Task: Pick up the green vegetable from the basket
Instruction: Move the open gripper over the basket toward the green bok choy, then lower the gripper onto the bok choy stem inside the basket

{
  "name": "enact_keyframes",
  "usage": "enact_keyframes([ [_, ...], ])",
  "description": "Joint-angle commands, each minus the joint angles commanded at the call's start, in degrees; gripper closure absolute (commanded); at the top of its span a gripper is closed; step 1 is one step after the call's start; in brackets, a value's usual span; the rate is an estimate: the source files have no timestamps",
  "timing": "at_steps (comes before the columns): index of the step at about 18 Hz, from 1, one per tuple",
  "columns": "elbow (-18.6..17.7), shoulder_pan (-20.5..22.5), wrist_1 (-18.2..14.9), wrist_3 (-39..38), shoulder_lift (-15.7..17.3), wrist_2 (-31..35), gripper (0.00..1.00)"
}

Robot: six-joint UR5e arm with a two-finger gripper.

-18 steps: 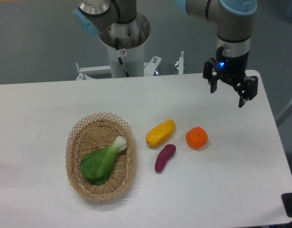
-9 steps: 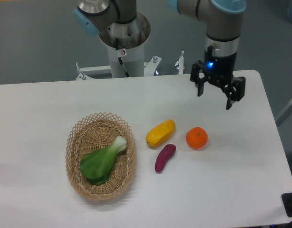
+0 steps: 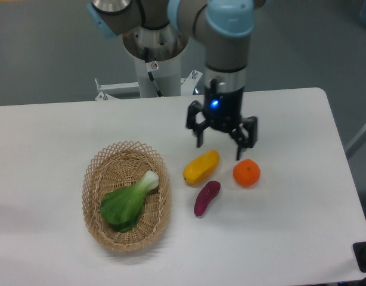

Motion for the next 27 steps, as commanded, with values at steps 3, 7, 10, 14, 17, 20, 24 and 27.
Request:
enact_keyframes([
  [3,-0.35,-3.35,0.8,-3.98,-2.2,0.0,0.0],
  [7,-1.31,-5.81,0.8,-3.55,-4.75,-1.14,0.0],
  [10,-3.68,-7.13,0.97,0.13,-5.81,-0.88,0.0],
  [14,-7.29,-7.92,1.15,6.02,-6.07,0.61,0.0],
  [17,-7.29,-9.41,1.5,5.86,-7.83,1.23,0.0],
  [20,-7.47,-10.55,2.12,5.33,-8.53,2.81,0.0],
  [24,-8.52,-12.23,2.12,3.49,-9.42,6.86,0.0],
  [27,-8.96,-12.32,2.2,3.14,-10.03,7.03,0.0],
])
